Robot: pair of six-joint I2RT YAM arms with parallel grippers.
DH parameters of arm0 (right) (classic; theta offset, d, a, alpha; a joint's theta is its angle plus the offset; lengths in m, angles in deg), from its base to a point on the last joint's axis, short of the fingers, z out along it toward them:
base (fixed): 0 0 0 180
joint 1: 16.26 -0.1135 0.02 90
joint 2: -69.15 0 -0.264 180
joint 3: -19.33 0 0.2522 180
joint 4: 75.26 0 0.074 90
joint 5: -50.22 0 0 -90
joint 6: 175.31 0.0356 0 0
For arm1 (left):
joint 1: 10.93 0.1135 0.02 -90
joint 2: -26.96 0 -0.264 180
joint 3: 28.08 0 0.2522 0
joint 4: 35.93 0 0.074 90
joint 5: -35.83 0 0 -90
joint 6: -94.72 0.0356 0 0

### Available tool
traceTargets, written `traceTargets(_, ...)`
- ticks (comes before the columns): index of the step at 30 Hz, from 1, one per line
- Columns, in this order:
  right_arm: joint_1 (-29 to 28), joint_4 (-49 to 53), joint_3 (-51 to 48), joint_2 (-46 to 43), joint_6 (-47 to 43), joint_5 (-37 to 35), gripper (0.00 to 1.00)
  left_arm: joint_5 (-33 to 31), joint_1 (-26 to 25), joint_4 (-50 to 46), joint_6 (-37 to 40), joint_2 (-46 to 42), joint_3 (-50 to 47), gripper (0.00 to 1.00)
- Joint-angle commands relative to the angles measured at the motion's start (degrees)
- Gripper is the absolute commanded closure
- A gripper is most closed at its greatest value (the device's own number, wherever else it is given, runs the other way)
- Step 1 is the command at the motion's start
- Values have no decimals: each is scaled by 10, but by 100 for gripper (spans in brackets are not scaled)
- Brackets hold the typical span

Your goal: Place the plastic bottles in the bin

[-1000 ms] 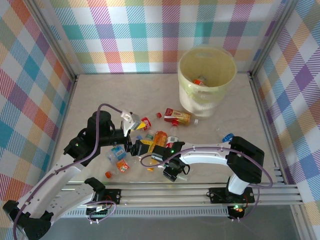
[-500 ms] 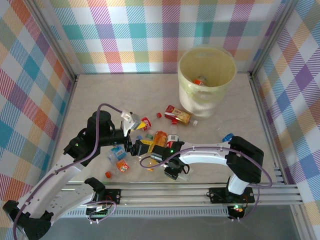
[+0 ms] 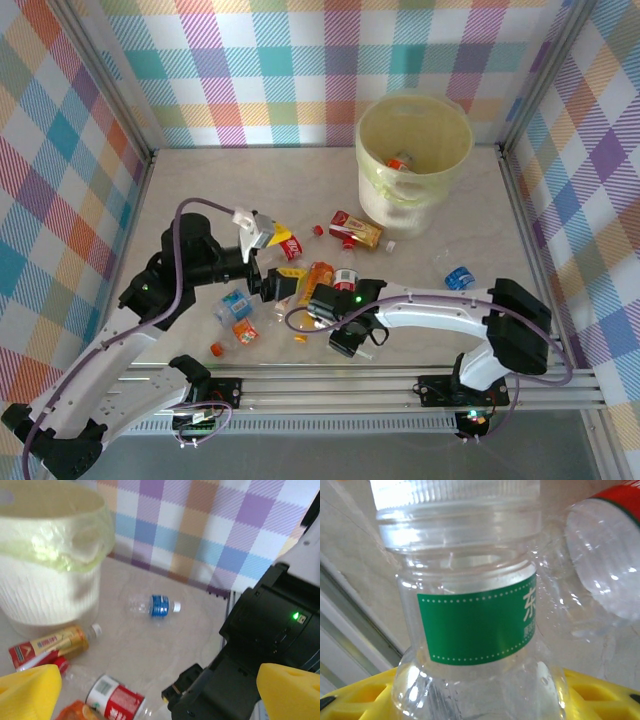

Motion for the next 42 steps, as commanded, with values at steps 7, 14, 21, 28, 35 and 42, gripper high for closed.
traceTargets(7, 1, 5, 59, -57, 16, -1, 45, 16, 3, 101, -58, 65, 82, 0)
traceTargets(14, 41, -24, 79, -83, 33, 0, 45, 23, 3, 124, -65, 115, 141, 0)
traceTargets(21, 115, -48, 76, -122, 30, 19, 45, 24, 4, 150, -69, 124, 156, 0)
traceTargets(28, 208, -42, 86, -199, 23, 42, 45, 63, 3, 154, -55, 118, 122, 0)
traceTargets(35, 277, -30, 166, -217, 3, 28, 46, 106, 1, 170, -64, 134, 81, 0)
traceTargets(42, 331, -49, 270, -176, -11, 0, 47, 102, -12, 140, -47, 172, 75, 0)
